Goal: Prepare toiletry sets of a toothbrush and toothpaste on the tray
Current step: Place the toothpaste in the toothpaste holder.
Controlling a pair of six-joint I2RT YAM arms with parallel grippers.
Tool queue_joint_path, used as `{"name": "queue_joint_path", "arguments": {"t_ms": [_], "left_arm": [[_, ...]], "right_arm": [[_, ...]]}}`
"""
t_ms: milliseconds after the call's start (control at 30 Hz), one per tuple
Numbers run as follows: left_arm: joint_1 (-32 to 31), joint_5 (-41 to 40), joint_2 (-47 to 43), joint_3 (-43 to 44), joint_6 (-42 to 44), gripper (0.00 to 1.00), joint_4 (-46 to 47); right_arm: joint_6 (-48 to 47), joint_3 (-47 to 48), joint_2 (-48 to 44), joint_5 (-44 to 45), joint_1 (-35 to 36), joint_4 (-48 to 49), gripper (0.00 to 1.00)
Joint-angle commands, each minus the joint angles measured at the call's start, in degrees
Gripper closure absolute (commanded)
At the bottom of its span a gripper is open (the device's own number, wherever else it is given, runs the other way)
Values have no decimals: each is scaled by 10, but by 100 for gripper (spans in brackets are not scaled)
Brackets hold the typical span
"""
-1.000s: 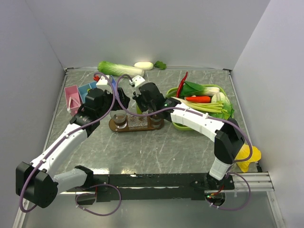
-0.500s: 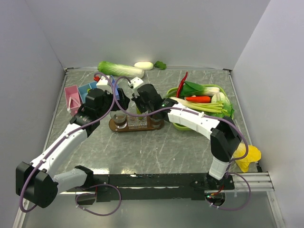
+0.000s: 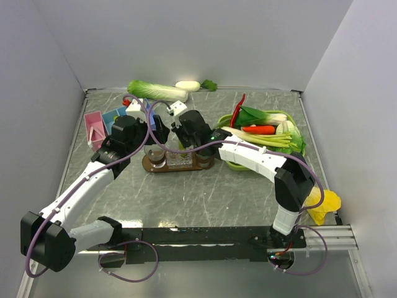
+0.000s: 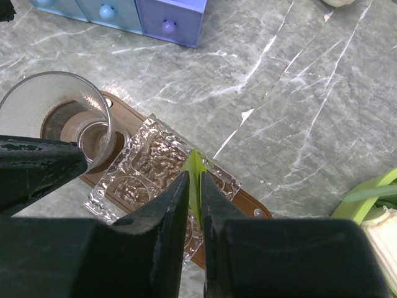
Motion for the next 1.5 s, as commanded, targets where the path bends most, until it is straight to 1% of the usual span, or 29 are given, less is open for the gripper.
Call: {"name": "queue_joint_path", "arguments": {"t_ms": [0, 133, 433, 533, 567, 633, 667, 700, 733, 900, 967, 1133, 1200, 1267, 1300, 1333, 1367, 1400, 1467], "left_arm": [[0, 8, -2, 24, -7, 3, 11], [0, 8, -3, 24, -7, 3, 11], [0, 9, -7, 24, -7, 3, 10], [0, 6, -11, 23, -6, 3, 12], [0, 6, -13, 21, -6, 3, 12], [0, 2, -16, 21, -5, 3, 12], [0, -2, -18, 21, -5, 3, 11], [0, -15, -21, 21, -6, 3, 9], [0, -23, -33, 18, -7, 3, 18], [1, -89, -76, -13, 3, 3, 43], [6, -102, -83, -19, 11, 3, 47], [49, -119, -67, -16, 15, 3, 47], [71, -129, -58, -14, 21, 3, 45], [88, -148, -54, -14, 32, 1, 45], [106, -150, -46, -14, 34, 2, 46], [115, -148, -40, -9, 44, 10, 46], [121, -152, -32, -5, 51, 15, 42], [130, -157, -12, 2, 57, 27, 39], [147, -157, 13, 23, 63, 38, 26]], "right_arm": [[1, 1, -2, 7, 2, 17, 76], [2, 2, -6, 4, 3, 16, 71], [7, 0, -21, -4, 2, 17, 55], [7, -2, -25, -5, 2, 19, 46], [7, -3, -27, -8, 2, 21, 40], [7, -5, -32, -14, 0, 23, 35], [23, -4, -34, -23, -1, 24, 32], [25, -4, -37, -27, -2, 25, 31], [28, -4, -42, -30, -2, 27, 27], [46, -16, -74, -63, -11, 42, 24], [50, -29, -90, -77, -15, 51, 24], [60, -66, -166, -121, -37, 72, 22], [67, -81, -200, -139, -61, 74, 22], [85, -90, -222, -171, -94, 70, 23], [93, -95, -245, -178, -106, 68, 24], [104, -99, -256, -190, -114, 63, 25], [107, -109, -268, -193, -128, 60, 25], [104, -113, -290, -192, -131, 58, 26], [98, -122, -309, -186, -132, 41, 27]]}}
